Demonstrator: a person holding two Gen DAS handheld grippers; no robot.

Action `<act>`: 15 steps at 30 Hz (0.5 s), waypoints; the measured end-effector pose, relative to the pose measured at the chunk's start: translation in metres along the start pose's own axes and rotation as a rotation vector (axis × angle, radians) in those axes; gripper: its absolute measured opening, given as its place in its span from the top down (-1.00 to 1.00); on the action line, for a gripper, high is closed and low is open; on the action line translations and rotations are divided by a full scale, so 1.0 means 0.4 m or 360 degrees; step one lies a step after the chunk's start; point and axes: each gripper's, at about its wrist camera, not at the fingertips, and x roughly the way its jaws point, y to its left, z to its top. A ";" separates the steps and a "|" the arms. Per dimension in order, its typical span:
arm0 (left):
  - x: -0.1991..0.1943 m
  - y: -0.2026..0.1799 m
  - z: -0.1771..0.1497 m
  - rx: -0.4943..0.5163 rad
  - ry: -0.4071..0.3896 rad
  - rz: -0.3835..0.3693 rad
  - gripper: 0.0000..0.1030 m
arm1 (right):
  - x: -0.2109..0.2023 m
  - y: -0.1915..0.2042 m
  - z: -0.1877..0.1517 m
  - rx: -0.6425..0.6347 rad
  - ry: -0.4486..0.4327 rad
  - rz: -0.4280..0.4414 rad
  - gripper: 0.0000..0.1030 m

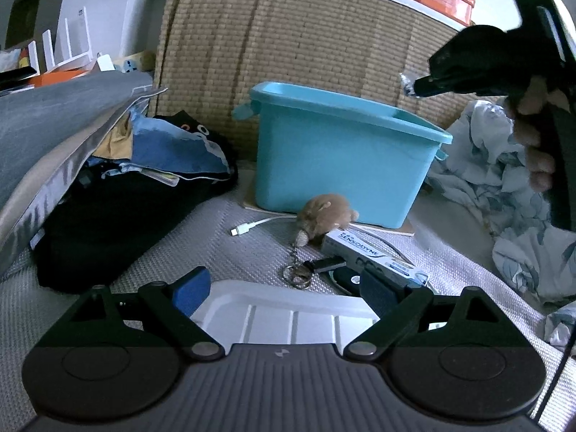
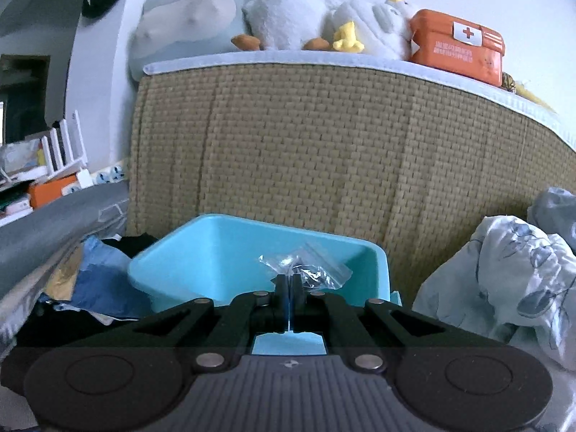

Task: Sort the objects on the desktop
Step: 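Lift the clear bag with the right gripper over the teal bin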

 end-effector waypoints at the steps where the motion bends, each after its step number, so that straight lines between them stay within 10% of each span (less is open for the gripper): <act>1: 0.001 0.000 0.000 0.0000 0.0004 -0.0003 -0.80 | 0.008 -0.003 0.001 0.0013 0.0007 0.0000 0.98; 15: 0.012 0.000 -0.005 -0.0010 0.0030 -0.0016 -0.80 | 0.076 -0.027 -0.002 0.0119 0.0072 0.0000 0.98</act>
